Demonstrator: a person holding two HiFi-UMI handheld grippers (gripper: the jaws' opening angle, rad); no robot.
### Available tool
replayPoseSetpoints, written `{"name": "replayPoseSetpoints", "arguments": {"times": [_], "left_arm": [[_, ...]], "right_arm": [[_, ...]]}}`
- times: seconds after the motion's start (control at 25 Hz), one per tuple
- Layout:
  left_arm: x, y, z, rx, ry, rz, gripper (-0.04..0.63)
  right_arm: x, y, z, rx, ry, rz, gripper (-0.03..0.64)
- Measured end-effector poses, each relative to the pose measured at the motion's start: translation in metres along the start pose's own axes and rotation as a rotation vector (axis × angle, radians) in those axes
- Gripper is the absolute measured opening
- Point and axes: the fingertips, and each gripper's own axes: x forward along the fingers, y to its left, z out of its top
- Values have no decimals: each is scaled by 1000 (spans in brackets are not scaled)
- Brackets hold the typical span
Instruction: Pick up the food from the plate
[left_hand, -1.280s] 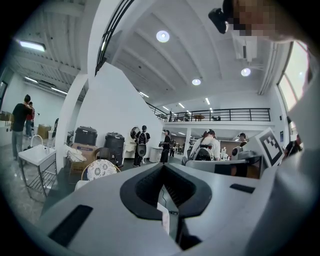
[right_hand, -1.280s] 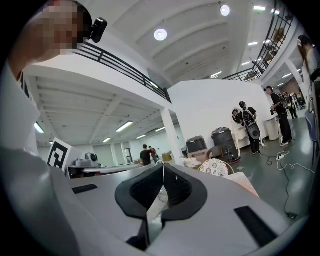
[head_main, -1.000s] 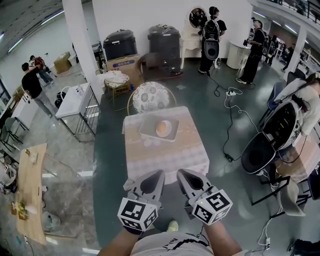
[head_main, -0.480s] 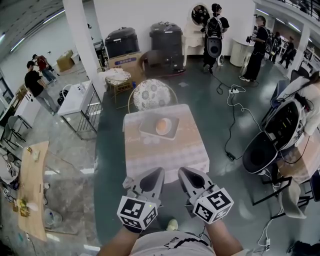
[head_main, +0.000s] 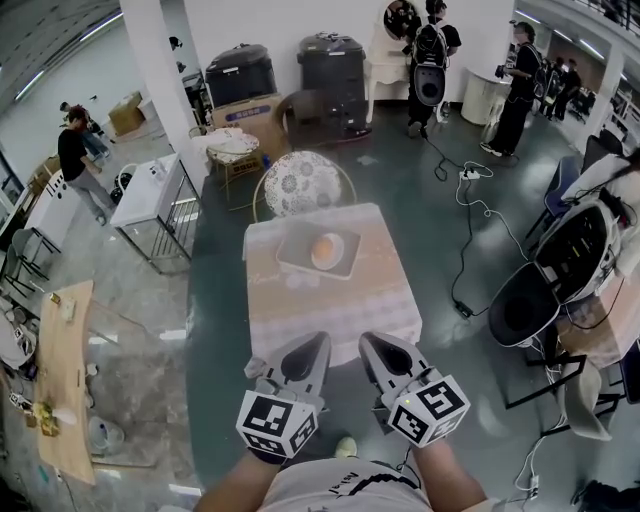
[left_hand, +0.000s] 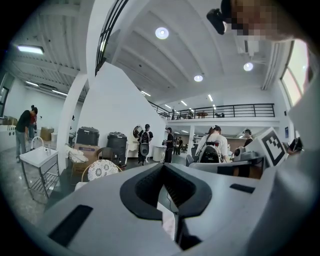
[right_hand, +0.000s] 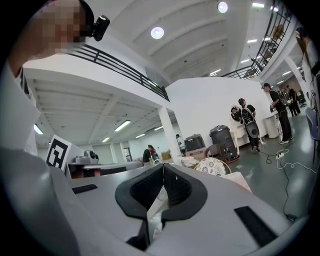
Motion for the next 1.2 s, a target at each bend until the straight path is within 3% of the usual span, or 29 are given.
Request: {"name": "replayPoseSetpoints", "arguments": {"times": [0.48,0.76,1.2], "left_arm": [[72,90,-6,12,50,-40,6],[125,149,-8,31,98,-99,6],[182,193,-25,34,144,-149,6]], "right_arm": [[101,-40,-4,23,33,-59,15],[169,-71,-4,46,38,-138,15],[212,-108,-10,81,38,-229,15]]}}
